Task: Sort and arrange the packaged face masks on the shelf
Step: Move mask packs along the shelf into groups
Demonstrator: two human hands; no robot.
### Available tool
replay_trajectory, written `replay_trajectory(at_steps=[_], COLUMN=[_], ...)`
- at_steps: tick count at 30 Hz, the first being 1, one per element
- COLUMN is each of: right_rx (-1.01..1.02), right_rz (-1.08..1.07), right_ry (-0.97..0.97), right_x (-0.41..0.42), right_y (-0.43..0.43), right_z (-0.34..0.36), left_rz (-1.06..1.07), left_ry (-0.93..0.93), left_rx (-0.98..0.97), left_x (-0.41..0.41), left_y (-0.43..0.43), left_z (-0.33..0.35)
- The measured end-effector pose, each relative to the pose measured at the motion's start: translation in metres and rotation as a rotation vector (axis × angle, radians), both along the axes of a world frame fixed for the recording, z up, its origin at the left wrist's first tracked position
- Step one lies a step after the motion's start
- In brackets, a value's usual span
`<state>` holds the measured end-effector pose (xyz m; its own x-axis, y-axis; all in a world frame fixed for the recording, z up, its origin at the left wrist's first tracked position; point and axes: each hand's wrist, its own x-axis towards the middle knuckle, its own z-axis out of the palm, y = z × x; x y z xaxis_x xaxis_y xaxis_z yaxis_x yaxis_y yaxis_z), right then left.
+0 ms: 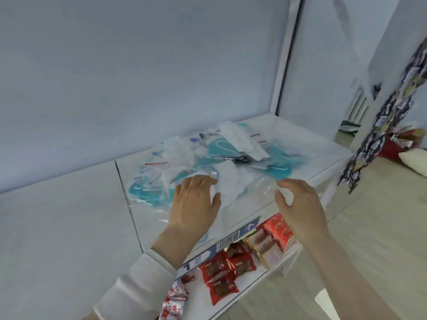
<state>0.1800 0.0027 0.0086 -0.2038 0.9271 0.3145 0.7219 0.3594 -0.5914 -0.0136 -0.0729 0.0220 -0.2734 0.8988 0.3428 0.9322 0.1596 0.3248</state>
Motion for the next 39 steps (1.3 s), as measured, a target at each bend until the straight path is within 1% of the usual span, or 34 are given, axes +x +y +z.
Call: replay_trajectory(at_steps=[3, 7, 10, 12, 15, 17, 21, 26, 28, 30, 33, 36, 39], right_rx=[-0.062, -0.138, -0.186, -0.250, -0.295, -0.297, -0.315, -0.311, -0.313, -0.319, -0.346, -0.352, -0.321], right_rz=[-0.021, 0.003, 0.055, 0.091, 0.113, 0.151, 0.234, 0.273, 0.299, 0.338, 0.423, 0.531, 0.619], right_ry=[0.027, 0.045, 0.075, 0.117, 0.096, 0.056, 0.020, 0.128, 0.157, 0.165, 0.114, 0.042, -0.073], right_x=[0.032, 0.044, 0.033, 0.020, -0.003, -0.018, -0.040, -0.046, -0.046, -0.046, -0.048, -0.051, -0.055], right_y=[0.029, 0.072, 0.118, 0.148, 0.187, 0.206, 0.238, 0.274, 0.288, 0.299, 0.308, 0.313, 0.308], right_z=[-0.005, -0.007, 0.002, 0.010, 0.018, 0.023, 0.025, 0.022, 0.024, 0.022, 0.017, 0.015, 0.009], left_rz=[-0.016, 0.000, 0.069, 0.125, 0.211, 0.258, 0.285, 0.322, 0.347, 0.355, 0.393, 0.508, 0.649], left_ry=[0.001, -0.059, -0.114, -0.183, -0.271, -0.254, -0.176, -0.162, -0.171, -0.224, -0.312, -0.357, -0.461], left_rx=[-0.083, -0.145, -0.126, -0.122, -0.192, -0.244, -0.250, -0.386, -0.399, -0.363, -0.235, -0.023, 0.227], left_x=[0.028, 0.047, 0.040, 0.029, 0.014, 0.009, 0.007, 0.019, 0.019, 0.019, 0.021, 0.022, 0.019], left_y=[0.039, 0.094, 0.139, 0.170, 0.209, 0.227, 0.260, 0.291, 0.294, 0.293, 0.286, 0.271, 0.246], left_z=[0.001, 0.003, 0.008, 0.010, 0.008, 0.004, -0.003, -0.009, -0.013, -0.010, 0.004, 0.024, 0.039])
